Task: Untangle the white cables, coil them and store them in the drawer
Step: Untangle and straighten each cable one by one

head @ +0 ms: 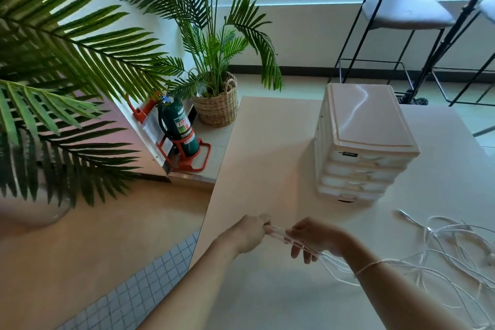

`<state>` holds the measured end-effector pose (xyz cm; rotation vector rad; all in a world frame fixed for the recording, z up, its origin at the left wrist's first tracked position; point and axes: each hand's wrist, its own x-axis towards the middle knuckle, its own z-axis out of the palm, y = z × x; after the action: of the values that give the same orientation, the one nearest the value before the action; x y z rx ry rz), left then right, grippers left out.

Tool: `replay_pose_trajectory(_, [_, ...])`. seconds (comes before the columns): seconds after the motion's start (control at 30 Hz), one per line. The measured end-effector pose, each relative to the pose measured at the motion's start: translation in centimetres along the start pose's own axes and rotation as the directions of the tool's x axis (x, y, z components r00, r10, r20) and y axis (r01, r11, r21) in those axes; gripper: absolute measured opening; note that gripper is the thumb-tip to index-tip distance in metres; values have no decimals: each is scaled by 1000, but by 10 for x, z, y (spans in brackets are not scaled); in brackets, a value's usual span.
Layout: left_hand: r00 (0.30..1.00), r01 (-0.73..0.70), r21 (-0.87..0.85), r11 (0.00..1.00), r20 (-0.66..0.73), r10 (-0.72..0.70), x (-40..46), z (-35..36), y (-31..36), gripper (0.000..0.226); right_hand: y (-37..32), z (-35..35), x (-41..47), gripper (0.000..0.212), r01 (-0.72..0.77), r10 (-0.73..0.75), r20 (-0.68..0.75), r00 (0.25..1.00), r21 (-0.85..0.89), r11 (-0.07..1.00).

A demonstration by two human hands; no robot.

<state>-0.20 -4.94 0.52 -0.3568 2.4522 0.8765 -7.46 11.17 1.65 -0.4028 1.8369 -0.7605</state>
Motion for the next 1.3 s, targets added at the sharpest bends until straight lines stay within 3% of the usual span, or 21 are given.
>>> replay_pose_trajectory(0.13, [1000,-12,-17,1000,17,13,5,1,12,21,4,-16,4,25,20,-19,37,999,-18,1000])
replay_pose_trajectory(0.33, [999,-40,-22,999,-6,40,4,5,33,23,18,-27,13,30,85,-95,-67,993,-147,985])
replay_pose_trajectory(0.6, [999,36,-38,999,-37,-37,-5,17,38,27,29,-21,12,20,45,-45,-1,999,51,998])
replay_pose_trajectory(0.73, [999,46,-30,998,-13,-47,-6,17,39,28,32,-20,13,28,128,-133,-52,990,-79,989])
replay_pose_trajectory(0.8, [999,30,-7,1000,-9,-30,-2,11,41,29,29,-22,16,29,137,-142,-108,984,-60,989])
replay_pose_trajectory(0.9, [1000,-7,36,999,-10,7,6,2,42,30,24,-22,16,26,114,-106,-158,982,46,992])
replay_pose_trajectory(1.0, [999,-34,57,998,0,34,11,-5,39,29,18,-17,10,21,57,-46,-82,996,146,988])
replay_pose_trajectory(1.2, [997,-50,90,995,-48,54,16,-3,19,23,3,-11,6,39,-84,84,-82,993,6,996])
replay_pose_trajectory(1.3, [993,-102,69,992,68,97,15,-3,21,26,7,-18,14,39,-104,98,-209,973,-18,994])
